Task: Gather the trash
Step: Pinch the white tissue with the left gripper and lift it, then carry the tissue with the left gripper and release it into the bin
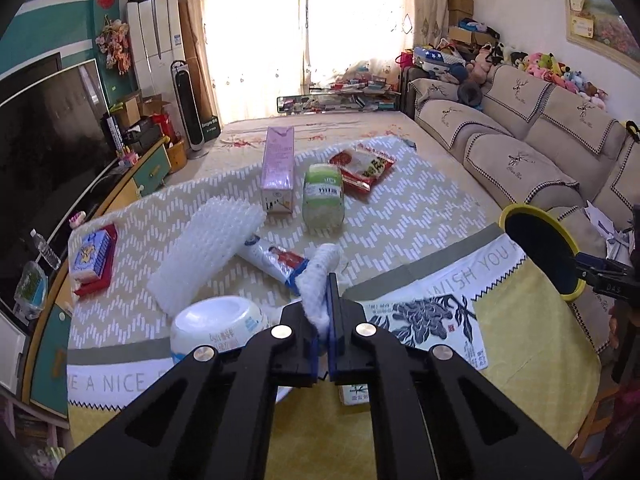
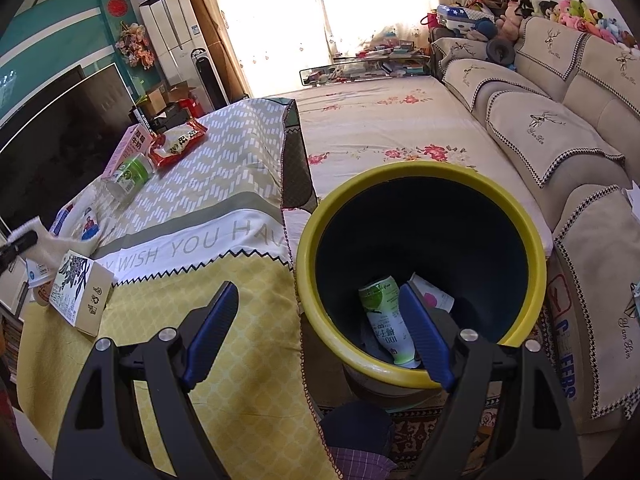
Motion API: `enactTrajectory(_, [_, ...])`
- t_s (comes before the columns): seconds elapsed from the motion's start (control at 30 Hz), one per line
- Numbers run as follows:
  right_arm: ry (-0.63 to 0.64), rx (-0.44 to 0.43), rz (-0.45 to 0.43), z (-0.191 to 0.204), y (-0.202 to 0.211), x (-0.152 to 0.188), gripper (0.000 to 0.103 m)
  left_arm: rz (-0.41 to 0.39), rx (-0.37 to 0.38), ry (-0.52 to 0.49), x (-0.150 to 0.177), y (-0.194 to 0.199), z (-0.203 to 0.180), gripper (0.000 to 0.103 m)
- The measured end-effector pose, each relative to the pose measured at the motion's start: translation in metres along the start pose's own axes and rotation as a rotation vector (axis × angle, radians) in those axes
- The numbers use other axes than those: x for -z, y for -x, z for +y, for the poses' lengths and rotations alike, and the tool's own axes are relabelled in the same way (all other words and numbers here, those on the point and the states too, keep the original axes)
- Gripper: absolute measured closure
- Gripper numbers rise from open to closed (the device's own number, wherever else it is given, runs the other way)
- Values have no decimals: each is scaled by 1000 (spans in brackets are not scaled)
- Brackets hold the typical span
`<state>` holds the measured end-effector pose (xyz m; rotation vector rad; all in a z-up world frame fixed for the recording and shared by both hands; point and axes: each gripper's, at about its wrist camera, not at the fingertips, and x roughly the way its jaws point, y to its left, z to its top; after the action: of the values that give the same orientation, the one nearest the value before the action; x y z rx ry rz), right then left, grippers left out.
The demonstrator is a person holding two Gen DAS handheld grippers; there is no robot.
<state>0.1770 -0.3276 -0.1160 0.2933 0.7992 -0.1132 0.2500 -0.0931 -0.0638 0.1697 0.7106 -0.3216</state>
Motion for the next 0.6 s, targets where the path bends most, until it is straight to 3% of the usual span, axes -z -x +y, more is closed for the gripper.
enactTrajectory(0.33, [-4,-13,-19,-1,10,0,25,-188,-29,-85,-69,62,-20,99])
enactTrajectory(0.6, [-26,-11,-47,-12,25,2,25,-253,34,-120,-105,100,-49,99])
